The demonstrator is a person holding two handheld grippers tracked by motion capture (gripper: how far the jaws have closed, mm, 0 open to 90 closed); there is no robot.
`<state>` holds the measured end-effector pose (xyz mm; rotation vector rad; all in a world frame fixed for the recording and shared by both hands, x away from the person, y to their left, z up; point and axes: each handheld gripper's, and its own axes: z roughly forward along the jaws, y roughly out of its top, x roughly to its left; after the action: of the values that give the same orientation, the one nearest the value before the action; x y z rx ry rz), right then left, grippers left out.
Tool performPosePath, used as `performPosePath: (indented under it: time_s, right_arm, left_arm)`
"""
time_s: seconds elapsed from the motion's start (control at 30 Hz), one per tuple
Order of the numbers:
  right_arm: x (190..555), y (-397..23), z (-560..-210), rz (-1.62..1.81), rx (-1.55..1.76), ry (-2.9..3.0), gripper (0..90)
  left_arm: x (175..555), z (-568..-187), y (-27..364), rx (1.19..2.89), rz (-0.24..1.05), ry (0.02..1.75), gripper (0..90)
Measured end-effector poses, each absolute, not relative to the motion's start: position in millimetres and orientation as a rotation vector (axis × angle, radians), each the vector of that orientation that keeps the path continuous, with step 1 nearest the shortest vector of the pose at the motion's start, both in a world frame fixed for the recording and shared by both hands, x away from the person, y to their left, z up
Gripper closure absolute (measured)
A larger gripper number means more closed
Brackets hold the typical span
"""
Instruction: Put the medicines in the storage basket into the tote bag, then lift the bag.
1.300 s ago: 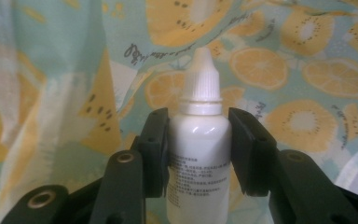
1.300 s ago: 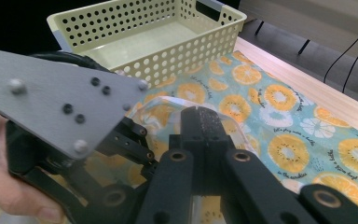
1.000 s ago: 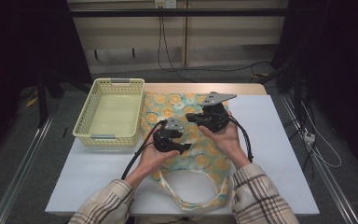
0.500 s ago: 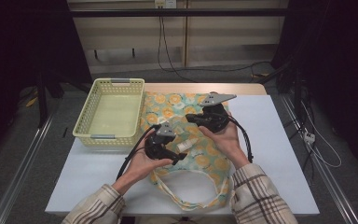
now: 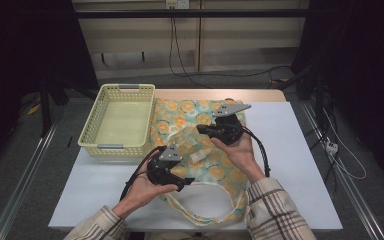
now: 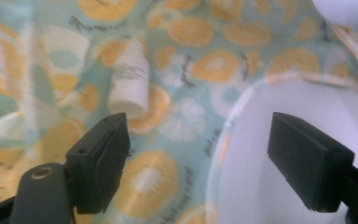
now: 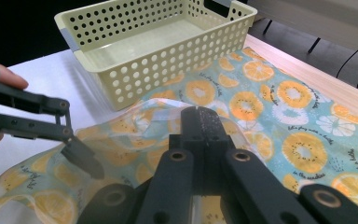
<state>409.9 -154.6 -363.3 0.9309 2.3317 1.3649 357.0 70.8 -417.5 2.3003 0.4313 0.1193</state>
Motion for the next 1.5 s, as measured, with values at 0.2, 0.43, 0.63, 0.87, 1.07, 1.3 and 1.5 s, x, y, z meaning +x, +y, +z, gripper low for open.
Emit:
performPosePath:
  time_s: [0.2, 0.43, 0.63, 0.87, 1.07, 1.3, 1.5]
  right_arm:
    - [405.2, -154.4, -371.5, 1.352, 0.939, 2.351, 90.0]
    - [404.4, -154.0, -372.2, 1.351, 0.937, 2.355, 90.0]
    - [404.8, -154.3, -372.4, 1.353, 0.94, 2.353, 90.0]
    - [405.8, -152.9, -374.6, 1.347, 0.932, 2.362, 90.0]
    - [406.2, -153.3, -375.4, 1.345, 0.934, 2.362, 90.0]
    - [407.0, -154.9, -375.6, 1.344, 0.942, 2.357, 90.0]
    - [409.3, -158.3, -374.2, 1.347, 0.95, 2.349, 90.0]
  left_arm:
    - [351.3, -432.1, 59.8, 2.396, 0.107, 0.354, 26.2]
    - [355.5, -444.4, 53.7, 2.464, 0.098, 0.348, 26.1]
    - [370.4, -451.8, 58.0, 2.437, 0.002, 0.367, 40.9]
    - [375.0, -451.0, 56.9, 2.441, 0.023, 0.389, 57.9]
    - [378.8, -451.8, 57.5, 2.42, 0.011, 0.441, 75.3]
    - [377.0, -451.3, 56.5, 2.409, -0.017, 0.457, 90.0]
    - [374.0, -439.2, 59.4, 2.371, 0.0, 0.464, 90.0]
